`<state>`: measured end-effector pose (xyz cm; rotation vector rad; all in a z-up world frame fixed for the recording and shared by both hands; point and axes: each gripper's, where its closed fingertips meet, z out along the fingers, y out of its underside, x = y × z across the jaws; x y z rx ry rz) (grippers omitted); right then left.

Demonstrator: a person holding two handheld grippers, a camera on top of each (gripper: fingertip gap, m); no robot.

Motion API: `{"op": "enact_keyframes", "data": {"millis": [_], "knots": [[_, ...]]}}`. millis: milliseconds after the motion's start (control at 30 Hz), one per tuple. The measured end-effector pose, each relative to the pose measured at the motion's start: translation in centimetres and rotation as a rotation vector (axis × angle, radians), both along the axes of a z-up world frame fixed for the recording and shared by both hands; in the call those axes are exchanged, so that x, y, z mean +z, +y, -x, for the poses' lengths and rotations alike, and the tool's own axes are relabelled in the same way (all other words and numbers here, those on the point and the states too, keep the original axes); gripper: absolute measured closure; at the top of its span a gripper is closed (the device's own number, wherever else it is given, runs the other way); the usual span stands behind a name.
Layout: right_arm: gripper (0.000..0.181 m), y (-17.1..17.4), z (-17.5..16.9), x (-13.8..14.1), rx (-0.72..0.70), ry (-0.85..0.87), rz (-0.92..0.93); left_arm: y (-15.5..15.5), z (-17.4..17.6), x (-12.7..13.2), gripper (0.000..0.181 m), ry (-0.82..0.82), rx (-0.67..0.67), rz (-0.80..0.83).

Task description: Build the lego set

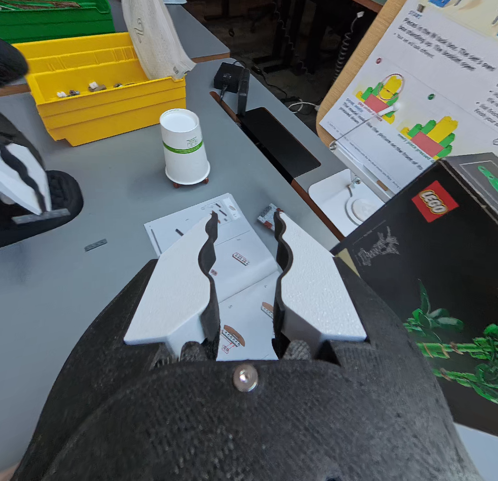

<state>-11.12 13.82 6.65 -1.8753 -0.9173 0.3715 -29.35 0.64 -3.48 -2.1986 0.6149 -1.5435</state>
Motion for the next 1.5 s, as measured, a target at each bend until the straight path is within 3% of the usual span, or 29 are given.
{"op": "enact_keyframes", "data": {"millis": [67, 200, 367, 567, 733, 1400, 1500], "knots": [[0.137, -1.8, 2.6, -0.8, 0.177, 0.009, 0.032, -0.8, -2.1, -0.5, 0.18, -0.119, -0.02, 0.084], [0.122, -6.3, 9.5, -3.2, 0.574, -0.075, 0.056, 0.7, -2.7, 1.8, 0.18, -0.345, 0.04, 0.141], [0.104, -10.2, 16.5, -3.9, 0.762, -0.115, 0.118, 2.5, -1.6, 4.6, 0.18, -0.426, 0.164, 0.003], [0.108, -9.8, 19.3, -1.9, 0.692, -0.082, -0.025, 3.4, 0.5, 6.8, 0.18, -0.447, 0.266, -0.126], [0.119, -10.6, 21.2, -2.7, 0.755, -0.11, -0.05, 3.2, 1.9, 7.7, 0.18, -0.463, 0.294, -0.159], [0.132, -10.2, 21.9, -4.6, 0.766, -0.181, -0.038, 3.2, 2.3, 7.1, 0.18, -0.451, 0.3, -0.177], [0.132, -9.7, 20.5, -4.9, 0.739, -0.229, -0.026, 3.4, 2.3, 7.2, 0.17, -0.447, 0.303, -0.187]]}}
